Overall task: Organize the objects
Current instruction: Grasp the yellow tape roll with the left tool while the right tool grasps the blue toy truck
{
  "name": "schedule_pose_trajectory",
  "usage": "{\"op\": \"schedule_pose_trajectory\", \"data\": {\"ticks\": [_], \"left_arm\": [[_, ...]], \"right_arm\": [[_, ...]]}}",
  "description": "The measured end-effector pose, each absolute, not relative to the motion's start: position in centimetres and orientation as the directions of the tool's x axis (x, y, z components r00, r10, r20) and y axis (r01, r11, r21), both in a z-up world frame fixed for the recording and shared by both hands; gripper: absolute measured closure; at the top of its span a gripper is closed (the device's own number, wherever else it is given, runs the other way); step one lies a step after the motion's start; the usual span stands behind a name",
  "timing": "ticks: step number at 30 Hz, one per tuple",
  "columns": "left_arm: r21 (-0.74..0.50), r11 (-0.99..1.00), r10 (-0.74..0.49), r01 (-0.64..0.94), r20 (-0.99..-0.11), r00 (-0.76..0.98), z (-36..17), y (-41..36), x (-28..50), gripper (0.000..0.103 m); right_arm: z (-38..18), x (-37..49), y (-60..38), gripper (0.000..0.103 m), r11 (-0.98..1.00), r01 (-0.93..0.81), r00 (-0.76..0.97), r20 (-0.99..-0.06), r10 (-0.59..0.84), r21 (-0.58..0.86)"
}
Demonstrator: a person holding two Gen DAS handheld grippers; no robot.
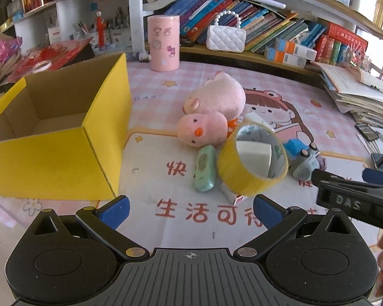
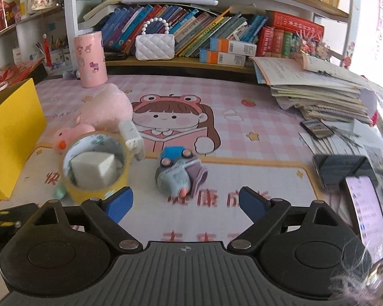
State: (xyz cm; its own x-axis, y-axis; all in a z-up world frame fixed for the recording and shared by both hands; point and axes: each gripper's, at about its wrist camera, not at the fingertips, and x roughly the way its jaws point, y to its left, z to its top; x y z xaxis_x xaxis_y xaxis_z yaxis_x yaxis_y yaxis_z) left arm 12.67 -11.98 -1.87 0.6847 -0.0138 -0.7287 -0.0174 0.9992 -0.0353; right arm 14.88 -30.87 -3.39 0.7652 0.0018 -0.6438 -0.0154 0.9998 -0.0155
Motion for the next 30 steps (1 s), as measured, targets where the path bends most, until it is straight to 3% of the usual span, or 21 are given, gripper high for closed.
{"op": "schedule_pose_trajectory", "data": {"ticks": [3,7,12,14,19,25,30], "left_arm": [[-0.026,0.999,-0.005,-0.020,-0.722,0.691,-1.8,-12.3,13.0,0.000],[0.000,0.999,0.026,-0.038,-0.727,0.686,-1.9,-12.6,13.5,0.000],[0.011,0.998,0.047,-0.057,-0.733,0.679,-2.0,-12.9,14.0,0.000],[0.008,0.999,0.039,-0.048,-0.734,0.678,-2.0,-13.2,14.3,0.000],[0.022,1.000,0.013,0.004,-0.735,0.678,-2.0,-15.0,15.5,0.000],[0.052,0.990,-0.051,0.128,-0.722,0.690,-2.4,-18.6,16.9,0.000],[0.181,0.970,0.008,0.165,-0.696,0.718,-4.0,-21.1,18.7,0.001]], "right_arm": [[-4.1,16.5,-31.3,0.013,0.999,-0.037,0.772,-0.636,0.004,-0.039],[-5.4,18.8,-31.5,0.023,0.994,-0.086,0.760,-0.650,0.025,-0.062],[-6.8,21.1,-32.1,0.028,0.993,-0.114,0.719,-0.689,0.089,0.010],[-7.0,21.7,-32.0,0.038,0.990,-0.136,0.712,-0.694,0.112,0.020],[-6.6,21.9,-33.0,0.038,0.981,-0.174,0.705,-0.684,0.185,0.085],[-3.9,20.2,-36.0,0.038,0.986,-0.123,0.753,-0.636,0.169,0.115],[-2.7,18.8,-38.3,0.038,0.980,-0.066,0.755,-0.633,0.171,0.186]]}}
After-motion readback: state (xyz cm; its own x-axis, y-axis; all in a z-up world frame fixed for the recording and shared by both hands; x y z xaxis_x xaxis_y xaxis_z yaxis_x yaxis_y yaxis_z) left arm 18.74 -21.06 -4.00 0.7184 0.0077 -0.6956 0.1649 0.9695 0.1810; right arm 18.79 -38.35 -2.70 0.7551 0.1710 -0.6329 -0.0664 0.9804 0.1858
